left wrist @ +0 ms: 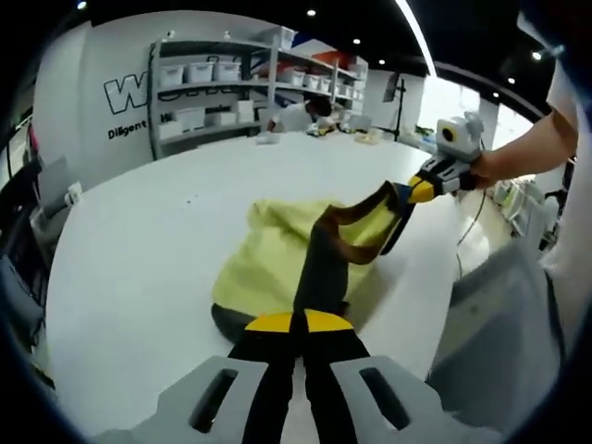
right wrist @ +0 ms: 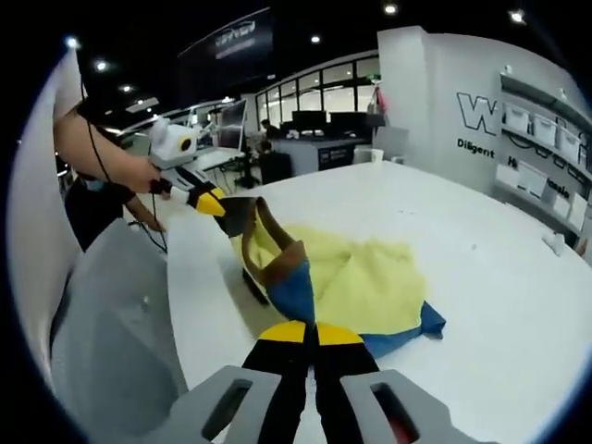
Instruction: Fold the garment on the visible template until the final outline fits inside the template.
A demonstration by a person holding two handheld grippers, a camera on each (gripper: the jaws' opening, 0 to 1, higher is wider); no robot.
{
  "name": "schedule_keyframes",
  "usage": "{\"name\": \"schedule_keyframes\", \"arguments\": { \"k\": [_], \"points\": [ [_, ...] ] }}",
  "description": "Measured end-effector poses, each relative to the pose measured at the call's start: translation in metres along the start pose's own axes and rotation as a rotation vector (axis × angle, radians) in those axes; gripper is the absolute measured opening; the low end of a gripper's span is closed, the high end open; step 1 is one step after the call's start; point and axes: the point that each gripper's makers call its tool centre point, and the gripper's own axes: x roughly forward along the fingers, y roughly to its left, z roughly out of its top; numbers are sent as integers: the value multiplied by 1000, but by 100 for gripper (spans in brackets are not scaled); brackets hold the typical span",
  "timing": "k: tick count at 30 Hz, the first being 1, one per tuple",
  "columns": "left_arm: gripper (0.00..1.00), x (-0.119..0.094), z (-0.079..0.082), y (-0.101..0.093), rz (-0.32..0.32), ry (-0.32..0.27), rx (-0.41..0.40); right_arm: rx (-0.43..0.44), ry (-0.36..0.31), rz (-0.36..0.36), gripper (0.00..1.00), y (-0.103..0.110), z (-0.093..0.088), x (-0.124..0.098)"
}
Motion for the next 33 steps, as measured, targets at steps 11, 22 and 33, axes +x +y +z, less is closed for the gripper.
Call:
{"name": "schedule_keyframes", "arguments": {
  "k": [11,22,33],
  "points": [
    [1,-26,23,-1,0,-40,18,-17,-61,43,0,24,31,-25],
    [1,-9,89,33,27,-105,97,-71,-133,-48,0,-32,86,-19],
    [1,36,141,88,63,-131,124,-108,-171,-140,0,-121,138,9]
  ]
}}
